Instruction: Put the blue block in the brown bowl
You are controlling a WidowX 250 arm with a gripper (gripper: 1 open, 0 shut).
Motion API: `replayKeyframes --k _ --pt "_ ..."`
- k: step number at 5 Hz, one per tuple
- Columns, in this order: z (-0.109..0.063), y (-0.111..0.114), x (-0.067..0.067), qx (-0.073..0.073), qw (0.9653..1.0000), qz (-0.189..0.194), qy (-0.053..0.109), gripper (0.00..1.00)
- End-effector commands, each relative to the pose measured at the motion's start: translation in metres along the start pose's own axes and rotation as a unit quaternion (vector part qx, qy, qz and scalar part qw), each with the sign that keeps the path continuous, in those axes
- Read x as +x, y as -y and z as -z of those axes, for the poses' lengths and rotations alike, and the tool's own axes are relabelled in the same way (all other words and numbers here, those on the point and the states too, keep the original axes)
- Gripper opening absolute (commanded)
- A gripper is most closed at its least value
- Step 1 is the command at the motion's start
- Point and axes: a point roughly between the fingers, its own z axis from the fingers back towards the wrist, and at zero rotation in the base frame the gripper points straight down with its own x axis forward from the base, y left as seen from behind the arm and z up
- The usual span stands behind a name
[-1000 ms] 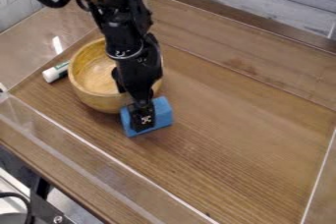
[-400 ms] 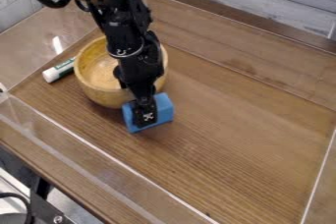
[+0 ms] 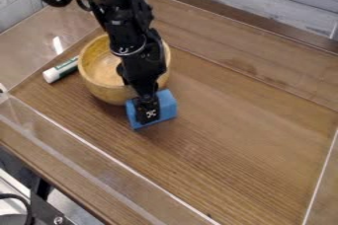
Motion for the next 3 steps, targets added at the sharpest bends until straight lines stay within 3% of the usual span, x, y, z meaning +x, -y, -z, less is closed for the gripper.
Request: replayKeyframes --k 1,3 --pt "0.0036 -0.0034 -0.0006 -0.001 1.0 0.001 0.002 0.0" --pt "0.0051 -0.0047 -0.0004 -0.004 1.0 0.0 0.003 0.0"
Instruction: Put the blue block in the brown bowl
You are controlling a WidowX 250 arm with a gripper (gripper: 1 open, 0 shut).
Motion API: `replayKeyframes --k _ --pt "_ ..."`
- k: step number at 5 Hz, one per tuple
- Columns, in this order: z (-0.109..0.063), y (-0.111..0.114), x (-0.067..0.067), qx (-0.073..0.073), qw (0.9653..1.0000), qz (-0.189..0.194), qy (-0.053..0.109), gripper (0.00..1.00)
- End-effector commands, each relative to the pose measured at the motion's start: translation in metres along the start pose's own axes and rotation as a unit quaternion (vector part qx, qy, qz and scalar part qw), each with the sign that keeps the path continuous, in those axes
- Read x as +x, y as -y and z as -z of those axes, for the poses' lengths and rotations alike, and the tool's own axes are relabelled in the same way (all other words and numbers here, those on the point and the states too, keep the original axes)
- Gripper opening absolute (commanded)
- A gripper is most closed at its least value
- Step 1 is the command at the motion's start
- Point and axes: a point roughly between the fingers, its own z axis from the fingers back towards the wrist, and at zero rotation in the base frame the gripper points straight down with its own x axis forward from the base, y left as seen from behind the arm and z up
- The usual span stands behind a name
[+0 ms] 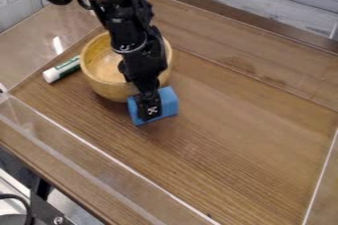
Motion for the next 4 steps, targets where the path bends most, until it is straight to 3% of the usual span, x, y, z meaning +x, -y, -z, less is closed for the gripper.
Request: replayKeyframes --k 1,4 --pt "0.0028 -0.0032 -0.0035 -0.003 1.0 -0.001 -0.003 0.0" --pt "0.0021 -0.005 -0.0061 -0.008 0.9999 -0.007 -0.004 0.0"
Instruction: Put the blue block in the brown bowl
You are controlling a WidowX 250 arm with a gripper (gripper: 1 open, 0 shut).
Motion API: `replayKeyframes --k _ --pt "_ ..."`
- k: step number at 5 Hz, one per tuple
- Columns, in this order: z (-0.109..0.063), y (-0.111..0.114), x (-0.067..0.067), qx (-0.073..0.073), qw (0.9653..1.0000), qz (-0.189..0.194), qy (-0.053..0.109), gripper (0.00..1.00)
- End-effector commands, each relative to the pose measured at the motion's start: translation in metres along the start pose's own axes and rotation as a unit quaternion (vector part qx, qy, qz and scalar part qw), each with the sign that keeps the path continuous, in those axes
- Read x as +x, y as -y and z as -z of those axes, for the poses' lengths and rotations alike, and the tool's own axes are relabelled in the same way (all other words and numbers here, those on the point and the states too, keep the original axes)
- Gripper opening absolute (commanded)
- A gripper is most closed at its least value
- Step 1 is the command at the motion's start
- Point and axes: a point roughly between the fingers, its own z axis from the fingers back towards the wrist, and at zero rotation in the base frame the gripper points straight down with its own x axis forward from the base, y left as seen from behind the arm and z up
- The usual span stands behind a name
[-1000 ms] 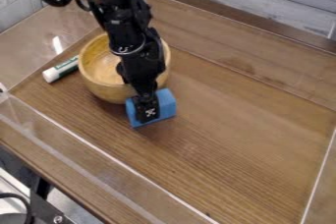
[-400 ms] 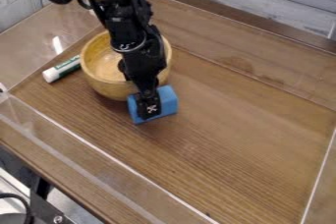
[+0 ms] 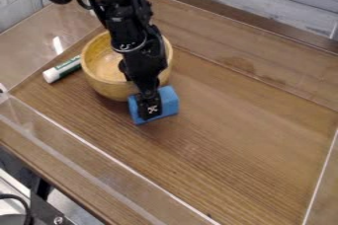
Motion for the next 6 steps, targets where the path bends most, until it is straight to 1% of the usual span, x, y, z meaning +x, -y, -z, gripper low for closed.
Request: replayKeyframes --k 1,6 --pt "0.003 -0.003 -0.0048 -0.006 1.0 -0.005 -0.004 0.0" --pt "0.0026 -0.0064 -0.0094 -0.013 0.9998 -0.014 -0.006 0.0"
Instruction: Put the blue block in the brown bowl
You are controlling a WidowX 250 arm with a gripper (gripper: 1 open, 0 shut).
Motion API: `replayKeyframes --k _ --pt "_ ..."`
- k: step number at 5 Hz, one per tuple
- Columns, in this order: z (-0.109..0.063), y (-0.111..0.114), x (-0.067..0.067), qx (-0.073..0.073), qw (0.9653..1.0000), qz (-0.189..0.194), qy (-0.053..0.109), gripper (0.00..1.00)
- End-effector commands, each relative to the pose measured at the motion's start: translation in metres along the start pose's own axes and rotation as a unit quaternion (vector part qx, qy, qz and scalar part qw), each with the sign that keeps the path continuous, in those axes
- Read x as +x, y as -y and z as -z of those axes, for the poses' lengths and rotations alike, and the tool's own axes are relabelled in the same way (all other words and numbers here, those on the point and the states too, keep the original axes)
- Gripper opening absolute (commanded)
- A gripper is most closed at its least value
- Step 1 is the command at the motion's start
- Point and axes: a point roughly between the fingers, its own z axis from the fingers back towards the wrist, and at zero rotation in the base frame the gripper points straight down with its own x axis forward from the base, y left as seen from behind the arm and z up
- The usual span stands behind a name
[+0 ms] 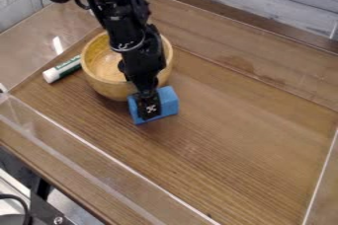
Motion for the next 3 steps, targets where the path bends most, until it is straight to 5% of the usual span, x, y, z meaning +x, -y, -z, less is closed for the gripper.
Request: replayKeyframes --k 1,3 --pt "0.0063 -0.0042 -0.0047 -0.006 0.9998 -0.017 -0.005 0.0" --pt "0.0123 -0.0035 -0.001 -0.007 0.9998 -0.018 -0.003 0.0"
